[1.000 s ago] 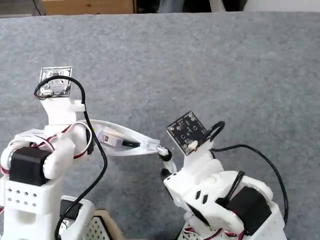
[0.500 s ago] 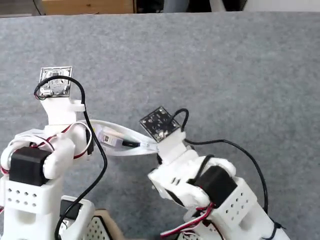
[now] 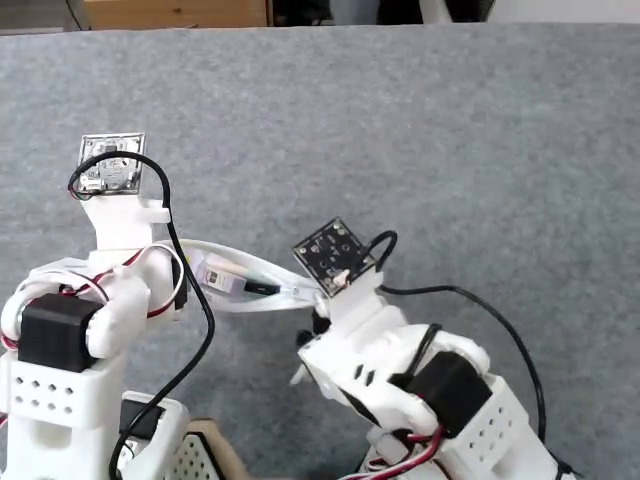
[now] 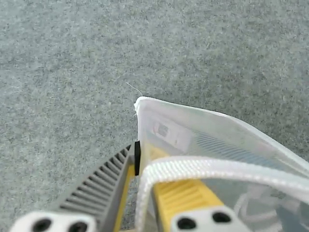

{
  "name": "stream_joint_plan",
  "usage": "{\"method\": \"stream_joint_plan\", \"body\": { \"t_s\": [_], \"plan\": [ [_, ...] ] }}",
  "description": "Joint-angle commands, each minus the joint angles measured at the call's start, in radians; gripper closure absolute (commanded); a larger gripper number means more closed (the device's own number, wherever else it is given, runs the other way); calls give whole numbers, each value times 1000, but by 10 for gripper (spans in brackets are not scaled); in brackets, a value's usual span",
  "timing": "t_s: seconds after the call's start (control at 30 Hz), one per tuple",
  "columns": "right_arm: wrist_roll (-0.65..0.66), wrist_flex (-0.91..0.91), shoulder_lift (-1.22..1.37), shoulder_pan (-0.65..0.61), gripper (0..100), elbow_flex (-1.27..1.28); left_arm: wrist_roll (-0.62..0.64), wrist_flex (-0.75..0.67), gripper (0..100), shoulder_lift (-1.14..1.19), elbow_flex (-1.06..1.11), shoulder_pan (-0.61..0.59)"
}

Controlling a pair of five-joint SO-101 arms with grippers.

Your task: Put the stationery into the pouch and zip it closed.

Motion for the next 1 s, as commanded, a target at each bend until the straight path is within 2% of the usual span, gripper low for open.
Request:
{"method": "stream_joint_plan", "body": {
  "t_s": [0.0,0.27,0.57,0.7,0.83,0.97],
  "plan": [
    [11,-75,-33,-9,987,30,11,-21,971,26,-4,-8],
    [8,-112,-193,5,986,47,11,-21,971,26,-1,-8],
    [6,-175,-334,252,986,30,0,-25,966,26,1,-1],
    [5,-170,-334,253,986,28,-17,-20,960,26,1,-1],
    [5,-172,-337,253,986,28,-15,-17,882,21,2,-1],
    [5,-170,-343,256,986,27,-15,-17,863,17,2,-2]
  ]
}}
